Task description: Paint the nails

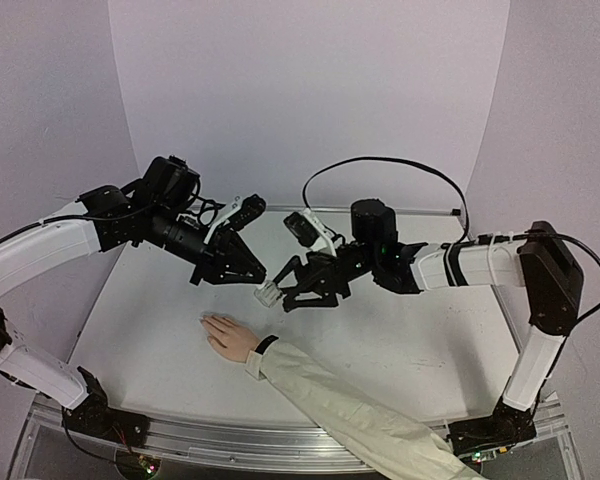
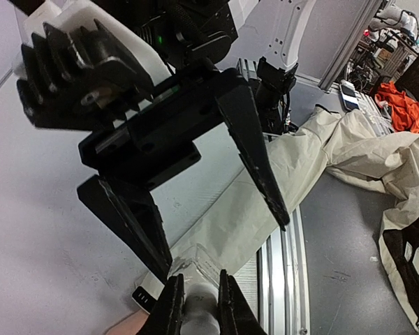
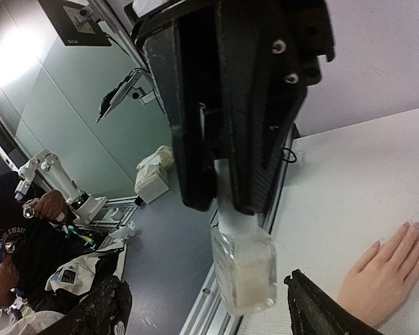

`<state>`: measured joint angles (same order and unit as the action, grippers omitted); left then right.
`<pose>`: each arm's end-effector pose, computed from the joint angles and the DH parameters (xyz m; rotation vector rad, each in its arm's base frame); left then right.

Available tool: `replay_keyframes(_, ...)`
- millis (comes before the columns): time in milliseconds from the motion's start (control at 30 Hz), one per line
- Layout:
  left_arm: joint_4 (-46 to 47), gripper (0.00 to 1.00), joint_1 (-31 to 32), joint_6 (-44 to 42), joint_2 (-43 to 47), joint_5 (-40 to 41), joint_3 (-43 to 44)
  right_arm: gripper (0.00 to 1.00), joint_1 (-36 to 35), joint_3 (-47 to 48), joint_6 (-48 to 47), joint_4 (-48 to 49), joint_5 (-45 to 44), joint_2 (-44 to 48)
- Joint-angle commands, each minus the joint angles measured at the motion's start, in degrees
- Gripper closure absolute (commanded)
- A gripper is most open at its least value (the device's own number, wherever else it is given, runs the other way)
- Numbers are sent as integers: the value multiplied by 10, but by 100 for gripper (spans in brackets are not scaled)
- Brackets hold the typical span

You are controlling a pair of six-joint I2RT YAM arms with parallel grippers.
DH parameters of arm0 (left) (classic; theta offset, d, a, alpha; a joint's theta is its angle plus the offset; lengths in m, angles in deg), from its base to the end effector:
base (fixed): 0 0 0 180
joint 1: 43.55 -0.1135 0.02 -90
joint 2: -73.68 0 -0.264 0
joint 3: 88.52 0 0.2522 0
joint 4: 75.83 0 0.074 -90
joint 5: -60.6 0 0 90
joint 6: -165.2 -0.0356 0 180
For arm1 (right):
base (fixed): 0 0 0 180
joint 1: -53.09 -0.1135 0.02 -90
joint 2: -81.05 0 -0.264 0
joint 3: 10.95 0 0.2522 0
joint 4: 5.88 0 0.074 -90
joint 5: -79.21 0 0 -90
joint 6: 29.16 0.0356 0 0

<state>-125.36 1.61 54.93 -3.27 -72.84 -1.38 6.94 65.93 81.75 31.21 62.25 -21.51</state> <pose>0.1842 -0.2199 0.3520 1.5459 1.6352 -1.0857 0.2438 0.3030 0.2786 -1.4806 1.0459 1.7370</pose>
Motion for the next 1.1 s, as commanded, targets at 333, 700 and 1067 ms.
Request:
replay_keyframes(333, 30, 100, 1, -11, 8, -20, 6, 60, -36, 81, -4, 31, 19, -52)
replay_keyframes(700, 33, 100, 1, -11, 5, -29, -2, 77, -36, 81, -3, 38, 30, -48)
replay_keyframes(1067, 33, 100, 1, 70, -28, 79, 10, 100, -36, 34, -68, -27, -311, 6)
